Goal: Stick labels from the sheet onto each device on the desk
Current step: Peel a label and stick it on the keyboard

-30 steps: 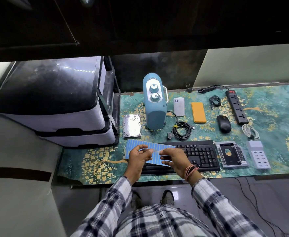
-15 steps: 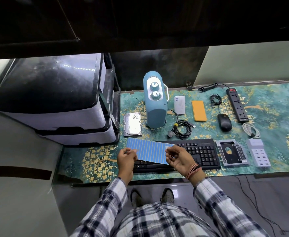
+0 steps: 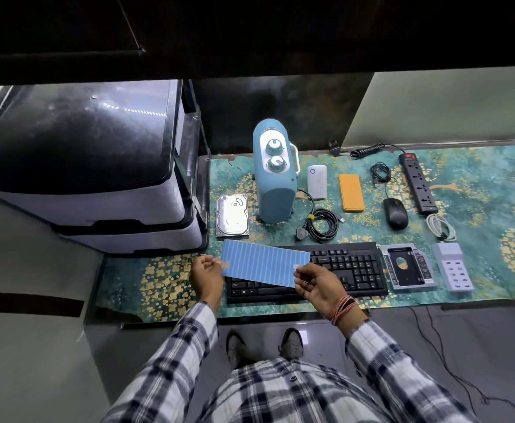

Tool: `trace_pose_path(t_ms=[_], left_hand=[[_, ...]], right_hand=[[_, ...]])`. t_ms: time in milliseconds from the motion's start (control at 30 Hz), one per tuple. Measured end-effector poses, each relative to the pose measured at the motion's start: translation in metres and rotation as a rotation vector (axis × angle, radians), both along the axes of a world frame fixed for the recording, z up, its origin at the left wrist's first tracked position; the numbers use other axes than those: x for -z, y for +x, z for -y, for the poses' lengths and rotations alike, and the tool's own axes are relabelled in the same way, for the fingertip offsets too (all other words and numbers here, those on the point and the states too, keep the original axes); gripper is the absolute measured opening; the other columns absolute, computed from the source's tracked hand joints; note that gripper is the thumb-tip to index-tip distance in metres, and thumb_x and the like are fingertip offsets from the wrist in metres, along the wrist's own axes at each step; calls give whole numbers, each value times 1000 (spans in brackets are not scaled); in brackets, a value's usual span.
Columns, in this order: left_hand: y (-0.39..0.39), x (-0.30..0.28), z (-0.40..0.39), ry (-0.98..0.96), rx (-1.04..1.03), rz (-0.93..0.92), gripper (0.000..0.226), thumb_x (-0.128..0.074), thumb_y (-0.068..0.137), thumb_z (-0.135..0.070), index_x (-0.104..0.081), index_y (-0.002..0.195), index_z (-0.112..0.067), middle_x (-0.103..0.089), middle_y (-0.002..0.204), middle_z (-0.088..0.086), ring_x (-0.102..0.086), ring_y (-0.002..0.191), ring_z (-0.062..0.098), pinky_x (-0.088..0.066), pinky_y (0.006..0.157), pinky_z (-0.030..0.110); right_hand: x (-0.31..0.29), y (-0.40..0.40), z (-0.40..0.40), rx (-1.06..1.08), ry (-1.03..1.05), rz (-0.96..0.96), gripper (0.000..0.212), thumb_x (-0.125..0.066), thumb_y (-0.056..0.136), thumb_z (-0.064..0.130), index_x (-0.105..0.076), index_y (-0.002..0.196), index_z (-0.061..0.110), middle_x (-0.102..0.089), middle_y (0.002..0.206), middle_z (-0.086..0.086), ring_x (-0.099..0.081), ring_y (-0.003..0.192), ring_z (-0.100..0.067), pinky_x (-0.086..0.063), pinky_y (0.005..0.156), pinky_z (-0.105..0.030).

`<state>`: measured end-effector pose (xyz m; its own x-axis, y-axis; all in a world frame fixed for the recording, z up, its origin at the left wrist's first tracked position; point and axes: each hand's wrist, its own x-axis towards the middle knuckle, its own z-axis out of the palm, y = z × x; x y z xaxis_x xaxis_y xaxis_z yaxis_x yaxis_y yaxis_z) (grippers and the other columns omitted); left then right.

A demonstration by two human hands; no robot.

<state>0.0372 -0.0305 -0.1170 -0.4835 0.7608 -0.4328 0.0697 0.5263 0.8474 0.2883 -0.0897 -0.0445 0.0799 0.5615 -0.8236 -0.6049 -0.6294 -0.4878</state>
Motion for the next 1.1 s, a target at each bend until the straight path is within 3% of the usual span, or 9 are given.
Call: trace_pose_path(t_ms=[300,500,733,867,1000,1100], left_hand=[[-5,10,2,104,186,-110,9,-66,94,-9,-60,97,-15,-70,96,3,-69,88,20,-60,78,40],[-5,10,4,168,319,-229,7,-65,93,-3,-63,93,-9,-70,94,3,-66,86,17,-48,68,18],[-7,17,5,150,386,-245,11,-69,90,-4,-64,89,-13,-70,91,0,-65,86,12,-48,70,18],[-10,18,5,150,291,-209,9,-68,90,-5,-65,89,-13,-70,89,0,-66,83,16,-53,71,26],[-13,14,3,126,92,-174,8,-68,90,-2,-66,97,-5,-69,90,6,-64,81,20,-49,67,19],[-17,16,1,75,58,-187,13,-65,90,1,-67,102,-3,-69,92,8,-63,82,21,-55,73,29]], right_hand=[[0,-1,6,19,13,21,14,-62,92,8,-69,93,-4,-66,79,-13,-60,68,-21,-54,67,-33],[0,-5,8,5,16,42,18,-63,90,6,-68,102,-7,-66,80,-13,-61,68,-21,-54,69,-33],[0,-8,5,-5,18,54,19,-65,88,6,-69,101,-8,-65,80,-13,-60,67,-21,-54,66,-32],[0,-11,5,-16,16,61,19,-66,88,6,-68,101,-8,-66,81,-14,-61,67,-21,-54,66,-33],[-1,-14,4,-27,15,73,13,-65,88,6,-69,95,-5,-66,80,-14,-60,68,-22,-54,68,-34],[-1,-15,4,-34,9,76,19,-66,88,6,-68,101,-7,-66,81,-14,-61,67,-21,-54,68,-33]])
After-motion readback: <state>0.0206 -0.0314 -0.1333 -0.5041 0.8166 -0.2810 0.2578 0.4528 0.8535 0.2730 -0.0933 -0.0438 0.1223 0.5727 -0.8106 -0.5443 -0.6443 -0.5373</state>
